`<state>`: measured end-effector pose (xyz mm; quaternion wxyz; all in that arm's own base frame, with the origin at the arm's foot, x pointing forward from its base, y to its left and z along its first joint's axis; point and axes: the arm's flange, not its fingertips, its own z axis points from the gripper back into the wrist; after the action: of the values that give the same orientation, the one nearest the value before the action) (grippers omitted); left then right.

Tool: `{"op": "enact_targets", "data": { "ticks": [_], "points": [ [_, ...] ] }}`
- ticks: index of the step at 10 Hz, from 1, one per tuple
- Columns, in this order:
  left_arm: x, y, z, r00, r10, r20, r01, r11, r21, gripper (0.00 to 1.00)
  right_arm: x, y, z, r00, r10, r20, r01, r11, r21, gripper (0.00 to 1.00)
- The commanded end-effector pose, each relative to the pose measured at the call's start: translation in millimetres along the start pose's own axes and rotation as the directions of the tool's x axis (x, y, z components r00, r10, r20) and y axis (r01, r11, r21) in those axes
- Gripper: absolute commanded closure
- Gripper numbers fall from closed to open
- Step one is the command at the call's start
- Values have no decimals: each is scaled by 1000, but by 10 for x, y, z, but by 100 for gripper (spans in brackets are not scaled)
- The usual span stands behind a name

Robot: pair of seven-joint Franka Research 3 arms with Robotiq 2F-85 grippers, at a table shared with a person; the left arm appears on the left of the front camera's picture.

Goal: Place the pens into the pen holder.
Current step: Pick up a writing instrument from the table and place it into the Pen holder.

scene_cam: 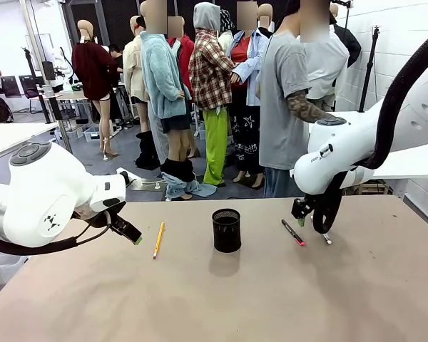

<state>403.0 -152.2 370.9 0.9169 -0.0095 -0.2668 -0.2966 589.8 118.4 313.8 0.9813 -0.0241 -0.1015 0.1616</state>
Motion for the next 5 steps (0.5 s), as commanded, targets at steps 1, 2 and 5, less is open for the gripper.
{"op": "enact_targets", "data": {
  "ticks": [1, 2, 5],
  "points": [
    [-4, 13, 6, 1000, 3, 1, -3, 1000, 0, 0, -2, -22, -1, 1000, -4, -1, 4, 1000, 0, 0],
    [-4, 13, 6, 1000, 3, 1, -3, 1000, 0, 0, -34, -45, 90, 1000, -11, -7, 11, 999, -35, 0],
    [-4, 13, 6, 1000, 3, 1, -3, 1000, 0, 0, 120, -109, 108, 999, -19, -43, 18, 999, -30, 0]
  ]
}}
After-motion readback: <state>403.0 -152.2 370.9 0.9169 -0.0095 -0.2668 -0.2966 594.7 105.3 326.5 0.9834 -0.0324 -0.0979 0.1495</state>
